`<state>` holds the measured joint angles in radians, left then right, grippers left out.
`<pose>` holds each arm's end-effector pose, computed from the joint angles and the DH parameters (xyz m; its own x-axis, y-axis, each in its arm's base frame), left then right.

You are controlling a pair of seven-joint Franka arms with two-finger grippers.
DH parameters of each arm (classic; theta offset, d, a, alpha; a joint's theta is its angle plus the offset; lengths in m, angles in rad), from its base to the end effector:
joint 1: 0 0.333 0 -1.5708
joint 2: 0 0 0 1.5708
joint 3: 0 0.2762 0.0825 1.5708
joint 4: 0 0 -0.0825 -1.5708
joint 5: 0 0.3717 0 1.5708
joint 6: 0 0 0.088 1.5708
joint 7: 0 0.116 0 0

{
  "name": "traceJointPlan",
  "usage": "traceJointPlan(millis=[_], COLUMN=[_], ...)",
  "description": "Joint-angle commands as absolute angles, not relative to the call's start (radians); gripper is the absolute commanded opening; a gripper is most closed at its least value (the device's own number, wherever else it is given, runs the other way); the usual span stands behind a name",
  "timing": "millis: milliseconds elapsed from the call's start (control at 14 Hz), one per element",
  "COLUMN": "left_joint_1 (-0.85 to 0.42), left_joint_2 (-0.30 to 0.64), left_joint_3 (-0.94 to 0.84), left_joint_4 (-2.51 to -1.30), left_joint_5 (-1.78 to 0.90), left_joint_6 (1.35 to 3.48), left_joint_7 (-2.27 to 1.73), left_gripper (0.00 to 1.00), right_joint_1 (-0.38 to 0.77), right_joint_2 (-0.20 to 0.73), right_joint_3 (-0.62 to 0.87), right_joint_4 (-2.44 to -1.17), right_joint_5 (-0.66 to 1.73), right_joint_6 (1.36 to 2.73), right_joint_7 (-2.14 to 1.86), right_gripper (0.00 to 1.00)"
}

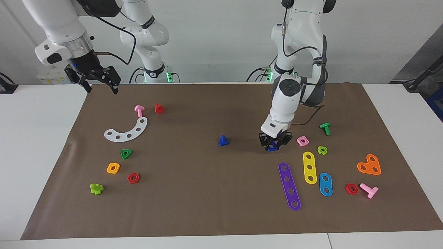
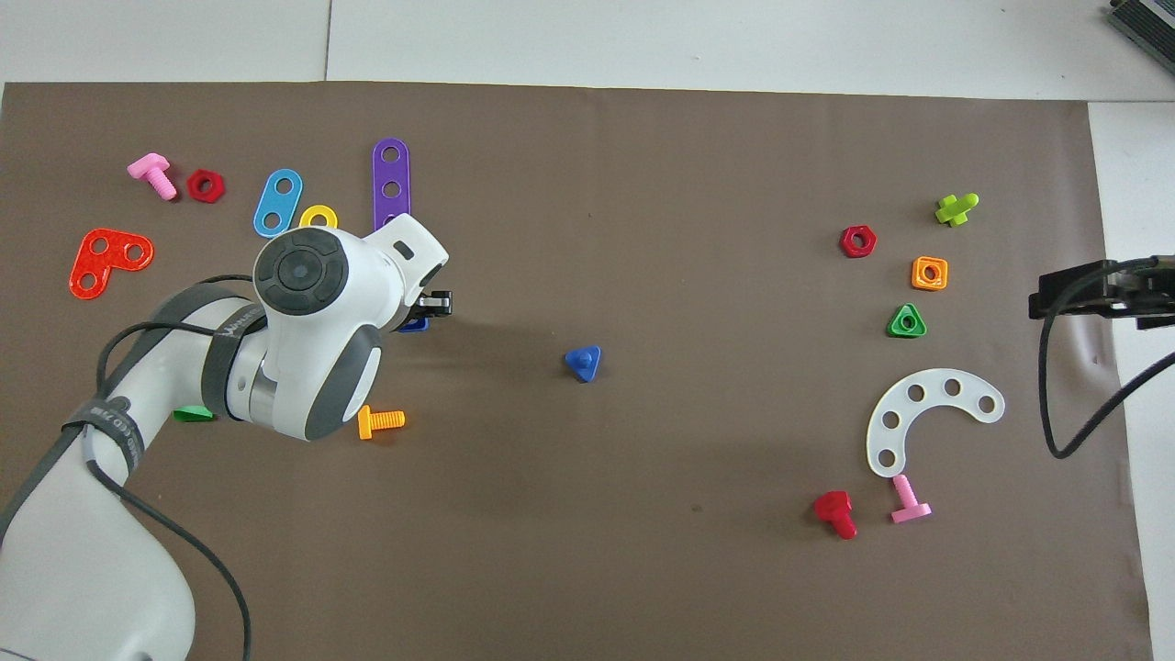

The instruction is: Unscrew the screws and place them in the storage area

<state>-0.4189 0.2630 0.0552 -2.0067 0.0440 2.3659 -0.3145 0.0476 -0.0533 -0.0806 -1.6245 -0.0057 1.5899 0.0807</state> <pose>0.5495 -0.2089 0.2955 0.9910 -0.0820 0.1056 -0.0808 -0.9966 -0.0161 0.5293 -0.0191 0.5811 0.9934 -0.1133 0.0186 -0.1133 -0.9936 -0.0001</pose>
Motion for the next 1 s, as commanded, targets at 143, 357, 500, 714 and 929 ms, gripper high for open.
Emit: traceJointPlan(millis=[143,357,500,714,929], left_joint_1=[-0.336,-0.331,-0.331,-0.315,-0.269], left_joint_2=[0.201,0.204,0.203,0.152,0.062], left_joint_3=[0.044,0.044,0.044,0.046,0.046], left_joint_4=[-2.131,-2.16,-2.148,-2.14,-2.123], left_joint_5=[0.061,0.061,0.061,0.061,0.061], left_joint_6=[2.456,2.517,2.505,2.462,2.36], left_joint_7=[-0.189,-0.172,-0.158,-0.155,-0.088], left_gripper=[0.0,1.0,1.0,1.0,1.0], right_joint_1=[0.119,0.211,0.291,0.414,0.507], right_joint_2=[-0.072,-0.034,-0.002,0.076,0.159], right_joint_3=[-0.066,-0.066,-0.066,-0.066,-0.064], right_joint_4=[-1.683,-1.687,-1.684,-1.683,-1.684], right_joint_5=[-0.002,0.0,0.0,0.0,0.0], right_joint_6=[1.654,1.739,1.772,1.847,1.942], right_joint_7=[0.058,0.138,0.23,0.355,0.464], right_gripper=[1.0,1.0,1.0,1.0,1.0])
